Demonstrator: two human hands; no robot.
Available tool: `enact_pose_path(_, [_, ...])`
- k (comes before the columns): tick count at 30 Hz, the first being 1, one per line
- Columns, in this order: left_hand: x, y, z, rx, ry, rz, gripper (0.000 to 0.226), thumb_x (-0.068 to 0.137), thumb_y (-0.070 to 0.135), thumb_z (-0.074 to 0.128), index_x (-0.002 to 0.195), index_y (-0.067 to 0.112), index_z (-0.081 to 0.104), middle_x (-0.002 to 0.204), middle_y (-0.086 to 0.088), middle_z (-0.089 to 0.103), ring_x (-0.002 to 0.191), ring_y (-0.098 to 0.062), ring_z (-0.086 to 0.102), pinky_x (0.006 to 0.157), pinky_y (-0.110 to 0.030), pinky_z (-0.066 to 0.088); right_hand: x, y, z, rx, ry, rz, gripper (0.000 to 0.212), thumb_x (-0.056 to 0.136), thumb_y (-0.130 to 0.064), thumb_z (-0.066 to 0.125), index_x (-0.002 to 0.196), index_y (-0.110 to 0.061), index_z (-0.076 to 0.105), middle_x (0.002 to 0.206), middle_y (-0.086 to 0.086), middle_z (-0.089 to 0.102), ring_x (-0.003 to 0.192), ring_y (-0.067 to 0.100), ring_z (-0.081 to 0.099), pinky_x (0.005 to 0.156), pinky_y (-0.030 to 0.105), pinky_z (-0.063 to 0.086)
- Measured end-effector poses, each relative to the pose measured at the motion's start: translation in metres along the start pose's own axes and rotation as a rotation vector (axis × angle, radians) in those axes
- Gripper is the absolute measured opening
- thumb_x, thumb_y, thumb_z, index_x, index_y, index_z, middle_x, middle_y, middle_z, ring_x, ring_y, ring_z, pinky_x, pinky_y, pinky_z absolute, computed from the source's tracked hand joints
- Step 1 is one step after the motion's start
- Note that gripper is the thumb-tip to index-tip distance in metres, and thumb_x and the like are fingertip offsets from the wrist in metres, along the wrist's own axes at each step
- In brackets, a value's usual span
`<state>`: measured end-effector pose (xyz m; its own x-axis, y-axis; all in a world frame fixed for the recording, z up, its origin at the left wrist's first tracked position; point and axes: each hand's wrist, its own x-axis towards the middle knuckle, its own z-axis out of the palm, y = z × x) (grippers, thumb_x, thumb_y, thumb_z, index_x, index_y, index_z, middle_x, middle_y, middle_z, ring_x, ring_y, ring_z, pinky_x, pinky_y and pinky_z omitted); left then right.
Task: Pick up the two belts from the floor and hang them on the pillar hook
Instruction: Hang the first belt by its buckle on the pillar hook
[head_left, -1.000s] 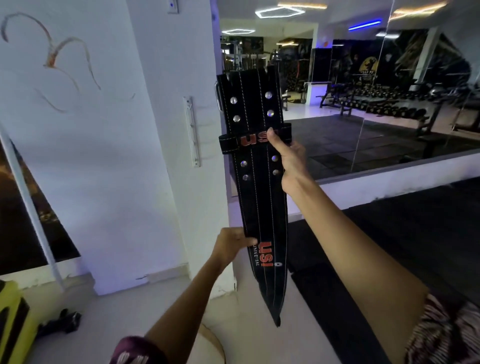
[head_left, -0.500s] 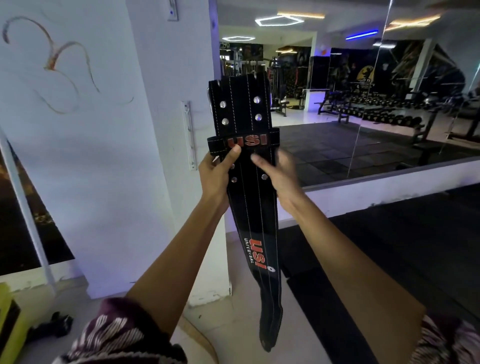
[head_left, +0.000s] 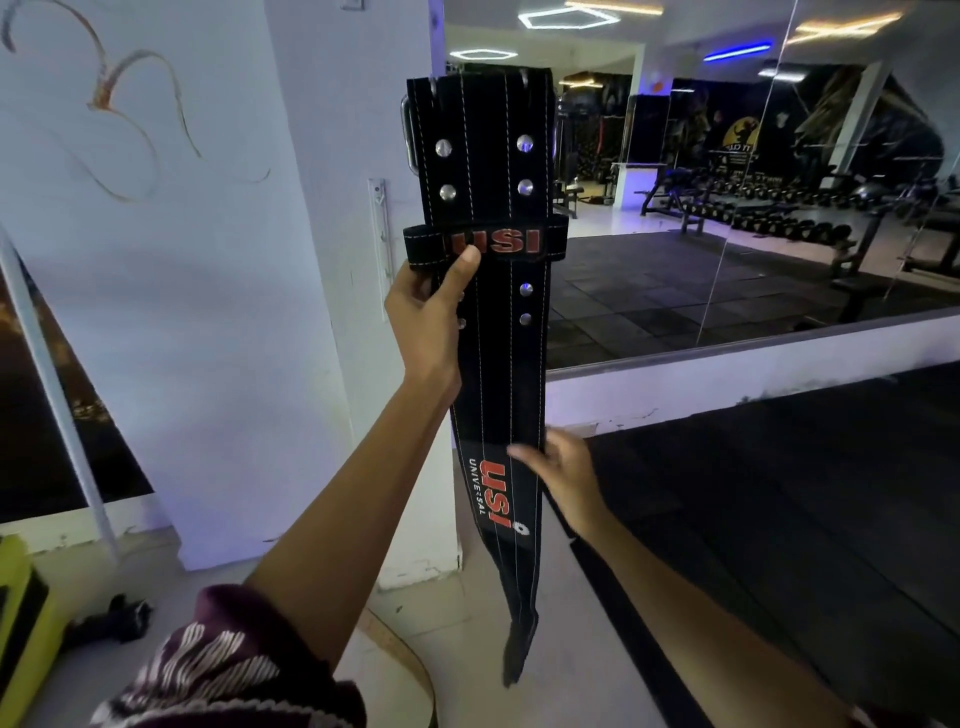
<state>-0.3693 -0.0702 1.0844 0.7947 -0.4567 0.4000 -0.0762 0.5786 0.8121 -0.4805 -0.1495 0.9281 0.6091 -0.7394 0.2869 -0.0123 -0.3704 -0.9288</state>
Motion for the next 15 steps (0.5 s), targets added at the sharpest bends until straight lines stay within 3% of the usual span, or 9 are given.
enact_pose_path(3, [-0.006, -0.004, -0.007, 0.029, 0.016, -0.023, 0.020, 0.081, 0.017, 0.070, 0.100, 0.011, 0.065, 0.084, 0.004, 0.067, 0.079, -0.009, 0.064, 0.082, -0.033, 0.052, -0.017, 0.044, -0.002, -0.371, -0.334, 0.227, 0.050, 0.070, -0.036, 0.075, 0.097, 0.005, 0.064, 0.096, 0.023, 0.071, 0.086, 0.036, 0.068, 0.082, 0.050, 0.054])
enact_pose_path(5, [-0.007, -0.008, -0.013, 0.034, 0.008, -0.034, 0.022, 0.082, 0.015, 0.069, 0.102, 0.008, 0.065, 0.084, 0.002, 0.068, 0.077, -0.007, 0.066, 0.079, -0.030, 0.055, -0.013, 0.032, -0.005, -0.315, -0.424, 0.225, 0.073, 0.061, -0.054, 0.075, 0.102, 0.004, 0.062, 0.106, 0.026, 0.068, 0.097, 0.043, 0.064, 0.088, 0.054, 0.051])
enact_pose_path(6, [-0.006, -0.011, -0.015, 0.029, 0.003, -0.040, 0.021, 0.082, 0.014, 0.069, 0.101, 0.007, 0.065, 0.083, 0.002, 0.068, 0.073, -0.004, 0.066, 0.074, -0.027, 0.056, -0.009, 0.010, -0.006, -0.199, -0.390, 0.186, 0.079, 0.061, -0.061, 0.070, 0.110, 0.000, 0.060, 0.115, 0.024, 0.065, 0.106, 0.040, 0.061, 0.095, 0.049, 0.049])
enact_pose_path(8, [-0.005, -0.016, -0.018, 0.050, 0.007, -0.057, 0.021, 0.081, 0.015, 0.070, 0.100, 0.007, 0.065, 0.078, 0.004, 0.066, 0.064, 0.000, 0.063, 0.064, -0.022, 0.053, 0.008, -0.044, -0.007, 0.055, -0.213, 0.115, 0.067, 0.076, -0.054, 0.057, 0.128, -0.013, 0.048, 0.134, 0.006, 0.055, 0.122, 0.017, 0.054, 0.101, 0.024, 0.038])
enact_pose_path(10, [-0.008, -0.021, -0.020, 0.075, -0.004, -0.067, 0.020, 0.081, 0.016, 0.069, 0.099, 0.007, 0.065, 0.074, 0.006, 0.065, 0.059, 0.003, 0.061, 0.060, -0.020, 0.050, 0.026, -0.095, -0.008, 0.256, -0.085, -0.018, 0.058, 0.072, -0.053, 0.052, 0.122, -0.023, 0.048, 0.121, -0.009, 0.057, 0.106, -0.007, 0.058, 0.085, 0.007, 0.041])
enact_pose_path(12, [-0.011, -0.025, -0.024, 0.089, -0.037, -0.074, 0.016, 0.082, 0.013, 0.068, 0.097, 0.007, 0.065, 0.069, 0.008, 0.066, 0.056, 0.003, 0.061, 0.055, -0.017, 0.049, 0.043, -0.118, -0.006, 0.357, 0.007, -0.085, 0.045, 0.071, -0.052, 0.059, 0.105, -0.022, 0.057, 0.098, -0.007, 0.062, 0.087, 0.002, 0.062, 0.067, 0.013, 0.050])
enact_pose_path(15, [-0.009, -0.031, -0.038, 0.091, -0.123, -0.101, 0.010, 0.082, 0.010, 0.067, 0.092, 0.011, 0.067, 0.065, 0.011, 0.069, 0.060, -0.001, 0.062, 0.055, -0.023, 0.049, 0.055, -0.119, 0.000, 0.435, 0.155, -0.030, 0.008, 0.081, -0.030, 0.067, 0.080, -0.024, 0.062, 0.077, -0.004, 0.062, 0.068, 0.012, 0.057, 0.048, 0.022, 0.044])
